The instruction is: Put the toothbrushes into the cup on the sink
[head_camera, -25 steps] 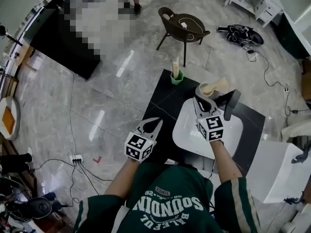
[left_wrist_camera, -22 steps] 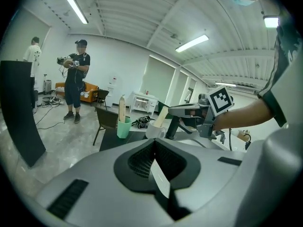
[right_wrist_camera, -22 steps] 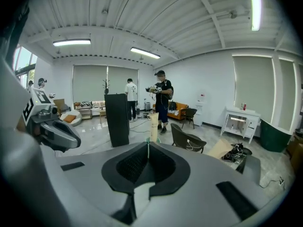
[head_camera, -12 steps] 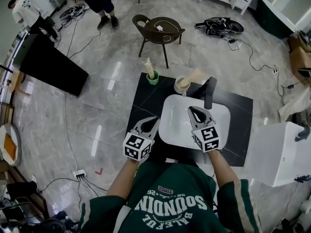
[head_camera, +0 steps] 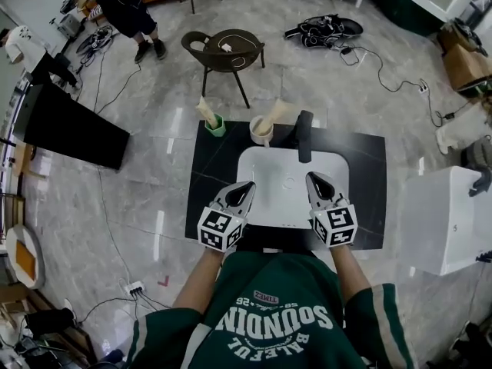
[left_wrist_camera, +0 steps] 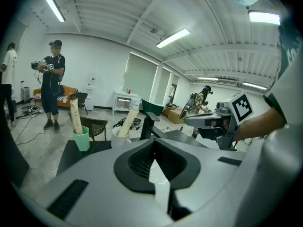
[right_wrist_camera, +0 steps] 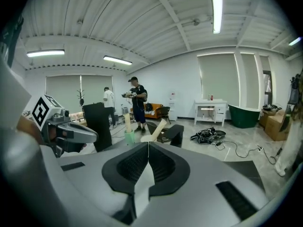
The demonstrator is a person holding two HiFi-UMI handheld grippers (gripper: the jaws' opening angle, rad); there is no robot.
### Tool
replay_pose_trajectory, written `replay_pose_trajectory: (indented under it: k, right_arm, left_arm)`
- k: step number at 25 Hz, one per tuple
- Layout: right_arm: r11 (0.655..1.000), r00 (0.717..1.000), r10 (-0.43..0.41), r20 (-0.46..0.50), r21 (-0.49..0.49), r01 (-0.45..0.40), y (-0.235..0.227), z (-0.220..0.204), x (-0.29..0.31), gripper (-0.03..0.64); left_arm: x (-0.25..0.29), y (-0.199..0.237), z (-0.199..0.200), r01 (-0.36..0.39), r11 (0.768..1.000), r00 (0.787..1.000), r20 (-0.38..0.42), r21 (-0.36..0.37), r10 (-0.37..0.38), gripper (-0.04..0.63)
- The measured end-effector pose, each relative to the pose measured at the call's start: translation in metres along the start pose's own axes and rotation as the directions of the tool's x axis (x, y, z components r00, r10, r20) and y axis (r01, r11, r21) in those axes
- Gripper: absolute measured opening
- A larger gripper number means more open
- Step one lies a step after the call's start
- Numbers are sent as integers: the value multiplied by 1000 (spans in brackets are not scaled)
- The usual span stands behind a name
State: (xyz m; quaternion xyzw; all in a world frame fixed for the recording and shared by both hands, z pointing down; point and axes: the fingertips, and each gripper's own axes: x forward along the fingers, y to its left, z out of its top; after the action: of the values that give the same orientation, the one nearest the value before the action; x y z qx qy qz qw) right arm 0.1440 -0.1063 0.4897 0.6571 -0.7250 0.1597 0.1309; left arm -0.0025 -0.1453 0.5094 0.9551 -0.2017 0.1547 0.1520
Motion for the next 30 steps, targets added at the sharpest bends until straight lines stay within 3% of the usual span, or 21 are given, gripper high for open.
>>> replay_pose_trajectory:
  k: [9,19,30]
  right_arm:
    - [996,997,-77,17,45,76,-41,-9,-47,43]
    - [988,996,-87,-15,127,88,-50,-37,-69,41]
    - [983,995,-92,-30,159,95,-57,-49,-78,40]
  left_arm:
    - [39,-42,9,57,998,998,-20,22,-56,11]
    - [68,-78,12,104,994,994,-29,27,-104,11]
    - [76,-88,6,119,992,991,-59,37,-117,11]
